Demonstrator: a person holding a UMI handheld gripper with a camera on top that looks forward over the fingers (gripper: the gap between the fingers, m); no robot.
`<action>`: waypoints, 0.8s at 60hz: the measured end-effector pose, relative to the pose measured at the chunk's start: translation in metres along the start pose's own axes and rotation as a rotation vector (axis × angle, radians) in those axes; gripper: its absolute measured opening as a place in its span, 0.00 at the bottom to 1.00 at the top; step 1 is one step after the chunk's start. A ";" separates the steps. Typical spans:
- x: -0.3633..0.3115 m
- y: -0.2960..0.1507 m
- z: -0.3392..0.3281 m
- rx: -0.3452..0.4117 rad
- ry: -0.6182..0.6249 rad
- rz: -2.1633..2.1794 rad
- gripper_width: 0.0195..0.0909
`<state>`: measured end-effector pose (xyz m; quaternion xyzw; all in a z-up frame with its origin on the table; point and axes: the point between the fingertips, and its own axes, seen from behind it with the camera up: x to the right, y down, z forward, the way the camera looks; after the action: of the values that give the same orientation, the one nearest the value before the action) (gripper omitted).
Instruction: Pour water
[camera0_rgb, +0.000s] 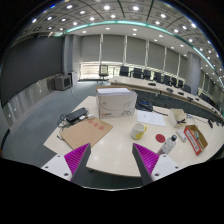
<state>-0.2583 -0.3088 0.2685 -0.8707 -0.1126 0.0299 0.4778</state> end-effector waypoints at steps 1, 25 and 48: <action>0.005 0.001 -0.005 -0.002 0.007 0.002 0.93; 0.157 0.081 0.034 -0.046 0.202 0.081 0.93; 0.305 0.128 0.157 0.057 0.255 0.127 0.94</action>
<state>0.0345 -0.1767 0.0929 -0.8590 0.0055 -0.0476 0.5097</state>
